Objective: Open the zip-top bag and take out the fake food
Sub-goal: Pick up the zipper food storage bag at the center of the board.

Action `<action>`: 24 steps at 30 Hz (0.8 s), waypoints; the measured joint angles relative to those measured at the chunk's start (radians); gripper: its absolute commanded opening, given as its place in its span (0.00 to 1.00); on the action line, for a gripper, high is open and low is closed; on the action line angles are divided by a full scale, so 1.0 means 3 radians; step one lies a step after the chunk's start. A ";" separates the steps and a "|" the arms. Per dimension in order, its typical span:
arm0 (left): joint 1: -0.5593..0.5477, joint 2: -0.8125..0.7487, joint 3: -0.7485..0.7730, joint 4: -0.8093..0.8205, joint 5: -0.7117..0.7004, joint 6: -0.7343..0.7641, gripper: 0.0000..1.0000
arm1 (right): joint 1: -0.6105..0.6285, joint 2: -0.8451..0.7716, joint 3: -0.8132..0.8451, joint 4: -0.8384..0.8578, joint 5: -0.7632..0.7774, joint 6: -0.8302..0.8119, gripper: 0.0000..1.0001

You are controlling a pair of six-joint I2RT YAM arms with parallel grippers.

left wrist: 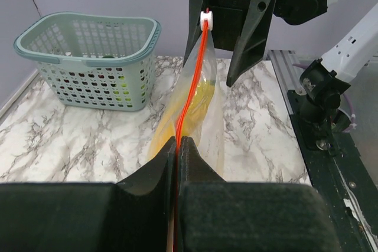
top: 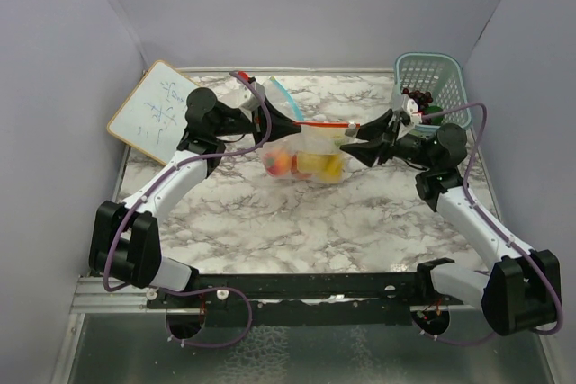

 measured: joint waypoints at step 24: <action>0.0001 -0.0001 -0.0089 0.0093 0.0200 -0.0094 0.00 | 0.0000 -0.0408 -0.0008 -0.0195 0.0102 -0.0184 0.76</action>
